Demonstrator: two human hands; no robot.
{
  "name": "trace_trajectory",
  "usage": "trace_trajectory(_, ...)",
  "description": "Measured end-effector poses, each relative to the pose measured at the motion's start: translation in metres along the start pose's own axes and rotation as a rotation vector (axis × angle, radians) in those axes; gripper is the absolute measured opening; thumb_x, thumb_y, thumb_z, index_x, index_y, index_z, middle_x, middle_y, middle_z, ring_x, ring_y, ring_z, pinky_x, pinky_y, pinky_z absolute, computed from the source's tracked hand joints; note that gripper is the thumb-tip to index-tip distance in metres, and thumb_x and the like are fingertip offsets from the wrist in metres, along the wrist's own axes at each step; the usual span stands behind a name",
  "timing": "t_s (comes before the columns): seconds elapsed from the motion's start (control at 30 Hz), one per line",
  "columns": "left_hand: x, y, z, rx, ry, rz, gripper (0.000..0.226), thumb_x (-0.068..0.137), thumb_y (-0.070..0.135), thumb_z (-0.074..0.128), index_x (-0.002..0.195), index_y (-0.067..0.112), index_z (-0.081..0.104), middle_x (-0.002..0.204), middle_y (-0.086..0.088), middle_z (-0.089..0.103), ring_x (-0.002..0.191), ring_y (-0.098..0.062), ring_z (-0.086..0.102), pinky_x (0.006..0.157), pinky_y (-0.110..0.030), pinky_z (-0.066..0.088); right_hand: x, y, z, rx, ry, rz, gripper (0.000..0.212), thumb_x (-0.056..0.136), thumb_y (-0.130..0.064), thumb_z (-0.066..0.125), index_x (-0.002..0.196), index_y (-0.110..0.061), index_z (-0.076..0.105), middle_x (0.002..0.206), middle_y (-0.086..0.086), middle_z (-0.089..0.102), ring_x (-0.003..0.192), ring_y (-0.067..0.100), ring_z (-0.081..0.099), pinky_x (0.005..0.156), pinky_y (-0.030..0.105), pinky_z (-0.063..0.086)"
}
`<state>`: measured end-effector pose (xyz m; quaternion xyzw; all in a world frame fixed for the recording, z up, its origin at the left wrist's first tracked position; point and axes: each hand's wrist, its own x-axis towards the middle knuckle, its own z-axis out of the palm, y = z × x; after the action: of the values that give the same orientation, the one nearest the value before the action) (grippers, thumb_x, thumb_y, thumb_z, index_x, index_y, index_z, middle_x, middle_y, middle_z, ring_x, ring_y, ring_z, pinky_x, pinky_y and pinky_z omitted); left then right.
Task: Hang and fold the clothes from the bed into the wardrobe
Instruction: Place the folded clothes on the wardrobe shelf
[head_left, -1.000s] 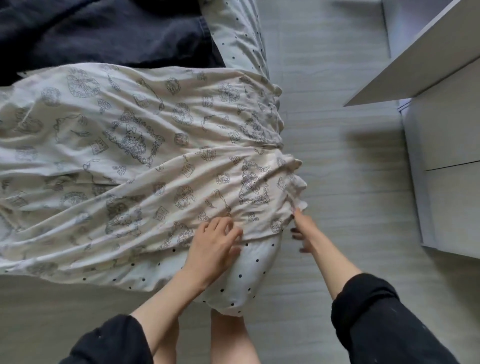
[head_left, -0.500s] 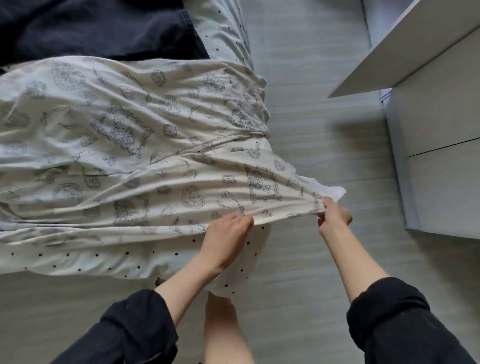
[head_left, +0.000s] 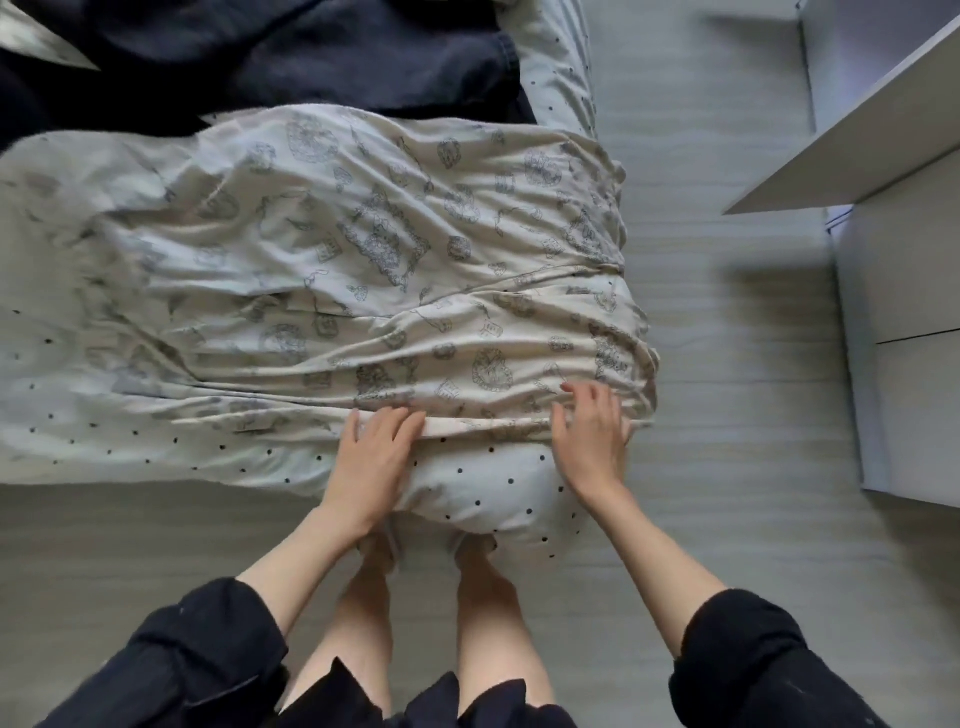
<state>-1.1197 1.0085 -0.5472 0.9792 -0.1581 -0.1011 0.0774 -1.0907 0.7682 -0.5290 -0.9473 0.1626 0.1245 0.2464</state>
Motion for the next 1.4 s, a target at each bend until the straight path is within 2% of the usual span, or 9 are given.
trace_trajectory(0.1, -0.019, -0.06, -0.008, 0.023, 0.081, -0.086, 0.06, 0.054, -0.006, 0.074, 0.106, 0.013, 0.051, 0.107, -0.013, 0.059, 0.103, -0.03, 0.05, 0.086, -0.05, 0.044, -0.017, -0.039, 0.028, -0.202, 0.001, -0.374, 0.021, 0.075, -0.017, 0.074, 0.093, -0.012, 0.066, 0.094, 0.008, 0.062, 0.089, 0.03, 0.059, 0.077, 0.043, 0.044)
trace_trajectory(0.23, -0.039, -0.117, -0.012, 0.075, 0.153, -0.182, 0.047, 0.061, -0.006, 0.072, 0.104, 0.009, 0.059, 0.108, -0.017, 0.055, 0.103, -0.033, 0.047, 0.088, -0.047, 0.041, -0.031, -0.062, 0.061, -0.474, -0.092, -0.546, 0.03, 0.059, -0.027, 0.082, 0.079, -0.015, 0.064, 0.087, 0.004, 0.063, 0.08, 0.026, 0.06, 0.068, 0.037, 0.046)
trace_trajectory(0.43, -0.045, -0.167, -0.005, 0.106, 0.114, -0.189, 0.039, 0.061, -0.009, 0.072, 0.096, 0.006, 0.062, 0.105, -0.018, 0.059, 0.097, -0.034, 0.058, 0.082, -0.044, 0.046, -0.028, -0.077, 0.08, -0.636, -0.011, -0.433, 0.021, 0.06, 0.007, 0.066, 0.077, -0.006, 0.065, 0.081, 0.013, 0.065, 0.073, 0.031, 0.061, 0.065, 0.04, 0.046)
trace_trajectory(0.63, -0.067, -0.187, -0.02, -0.015, 0.116, -0.155, 0.028, 0.064, -0.01, 0.069, 0.083, 0.009, 0.059, 0.071, -0.006, 0.058, 0.067, -0.028, 0.057, 0.069, -0.036, 0.046, -0.038, -0.088, 0.071, -0.665, -0.116, -0.221, 0.023, 0.069, 0.011, 0.058, 0.089, 0.0, 0.064, 0.086, 0.02, 0.063, 0.082, 0.036, 0.059, 0.07, 0.04, 0.042)
trace_trajectory(0.87, -0.053, -0.216, -0.072, -0.038, 0.091, -0.004, 0.027, 0.062, -0.005, 0.079, 0.075, 0.008, 0.059, 0.068, -0.007, 0.055, 0.059, -0.026, 0.055, 0.054, -0.03, 0.037, -0.027, -0.108, 0.024, -0.739, -0.102, -0.198, 0.027, 0.081, 0.006, 0.045, 0.104, -0.004, 0.056, 0.103, 0.014, 0.06, 0.094, 0.032, 0.053, 0.074, 0.037, 0.036)
trace_trajectory(0.97, -0.043, -0.227, -0.09, -0.034, 0.076, -0.109, 0.031, 0.057, -0.018, 0.07, 0.076, 0.003, 0.058, 0.07, -0.011, 0.048, 0.057, -0.029, 0.05, 0.05, -0.029, 0.03, -0.012, -0.119, 0.008, -0.803, -0.077, -0.182, 0.029, 0.08, 0.0, 0.049, 0.108, -0.009, 0.055, 0.109, 0.01, 0.058, 0.103, 0.029, 0.051, 0.081, 0.037, 0.036)
trace_trajectory(1.07, -0.025, -0.233, -0.112, -0.093, 0.193, -0.237, 0.033, 0.062, -0.023, 0.06, 0.085, -0.001, 0.061, 0.076, -0.016, 0.049, 0.06, -0.031, 0.052, 0.049, -0.031, 0.032, 0.011, -0.125, -0.004, -0.842, -0.023, -0.138, 0.029, 0.082, -0.003, 0.049, 0.109, -0.01, 0.057, 0.114, 0.01, 0.059, 0.108, 0.029, 0.05, 0.086, 0.038, 0.036)
trace_trajectory(1.17, 0.009, -0.238, -0.13, -0.132, 0.334, -0.33, 0.031, 0.067, -0.021, 0.056, 0.09, -0.001, 0.064, 0.081, -0.019, 0.052, 0.071, -0.035, 0.055, 0.06, -0.04, 0.04, 0.043, -0.131, -0.016, -0.753, 0.059, -0.072, 0.031, 0.085, -0.004, 0.045, 0.112, -0.007, 0.058, 0.117, 0.014, 0.059, 0.111, 0.031, 0.049, 0.089, 0.039, 0.035)
trace_trajectory(1.4, 0.102, -0.242, -0.151, -0.099, 0.504, -0.49, 0.028, 0.079, -0.012, 0.051, 0.093, 0.004, 0.069, 0.088, -0.018, 0.058, 0.085, -0.036, 0.052, 0.071, -0.038, 0.032, 0.133, -0.144, -0.035, -0.66, 0.092, -0.017, 0.027, 0.083, -0.003, 0.048, 0.108, -0.004, 0.059, 0.117, 0.019, 0.059, 0.111, 0.032, 0.049, 0.086, 0.037, 0.034)
